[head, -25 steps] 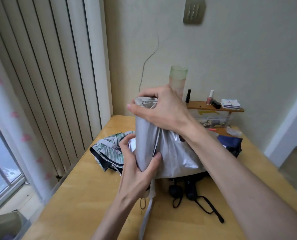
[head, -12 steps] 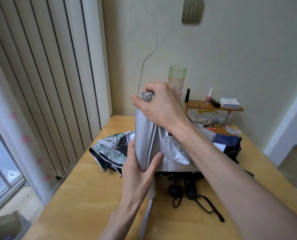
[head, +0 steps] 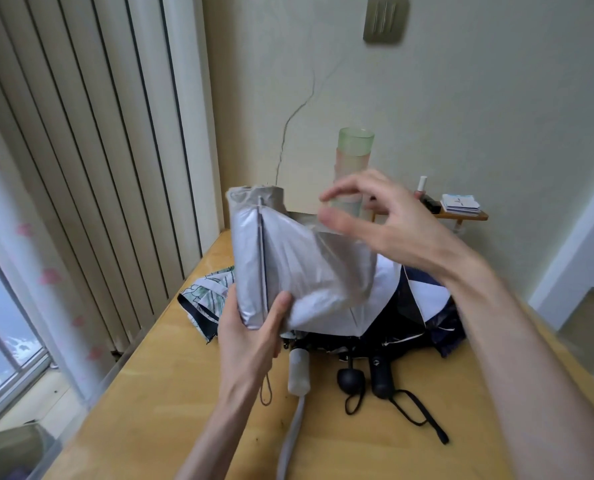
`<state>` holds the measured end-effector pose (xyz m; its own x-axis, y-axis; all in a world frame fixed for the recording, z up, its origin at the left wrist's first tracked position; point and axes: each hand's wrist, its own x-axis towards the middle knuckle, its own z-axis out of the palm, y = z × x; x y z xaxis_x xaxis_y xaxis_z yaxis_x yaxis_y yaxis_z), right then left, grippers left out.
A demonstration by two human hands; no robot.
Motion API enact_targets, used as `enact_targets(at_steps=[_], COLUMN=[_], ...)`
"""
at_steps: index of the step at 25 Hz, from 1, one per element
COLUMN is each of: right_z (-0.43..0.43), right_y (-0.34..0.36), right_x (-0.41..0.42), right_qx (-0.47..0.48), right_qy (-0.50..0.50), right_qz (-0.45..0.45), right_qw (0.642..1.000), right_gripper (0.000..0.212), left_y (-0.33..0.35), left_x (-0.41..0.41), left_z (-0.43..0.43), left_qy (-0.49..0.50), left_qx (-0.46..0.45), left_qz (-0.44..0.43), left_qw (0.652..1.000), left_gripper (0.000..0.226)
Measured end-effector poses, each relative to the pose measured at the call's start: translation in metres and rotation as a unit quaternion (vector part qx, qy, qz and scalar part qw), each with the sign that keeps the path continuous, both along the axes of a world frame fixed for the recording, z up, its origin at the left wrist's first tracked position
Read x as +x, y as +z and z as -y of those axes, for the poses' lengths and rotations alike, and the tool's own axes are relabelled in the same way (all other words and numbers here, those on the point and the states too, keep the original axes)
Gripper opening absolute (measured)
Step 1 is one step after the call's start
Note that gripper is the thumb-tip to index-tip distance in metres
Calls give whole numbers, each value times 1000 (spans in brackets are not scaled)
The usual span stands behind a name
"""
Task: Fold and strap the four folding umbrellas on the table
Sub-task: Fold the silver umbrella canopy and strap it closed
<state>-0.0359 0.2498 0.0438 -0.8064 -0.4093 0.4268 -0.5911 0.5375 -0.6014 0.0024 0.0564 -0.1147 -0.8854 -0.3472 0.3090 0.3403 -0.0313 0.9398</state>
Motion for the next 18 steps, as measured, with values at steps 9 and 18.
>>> enact_targets(at_steps=[9, 18], right_z=[-37, -44], right_y=[-40, -33], right_x=[-19, -8], right_qx=[82, -158], right_qy=[-36, 55], right_qz=[78, 101], right_qw=[993, 981], right_gripper=[49, 29], left_y=[4, -5], left_x=[-5, -10], left_z=[17, 12], left_qy=[20, 40], left_qx=[-14, -1], left_qz=[-10, 5], left_qw=[1000, 999], left_gripper=[46, 43])
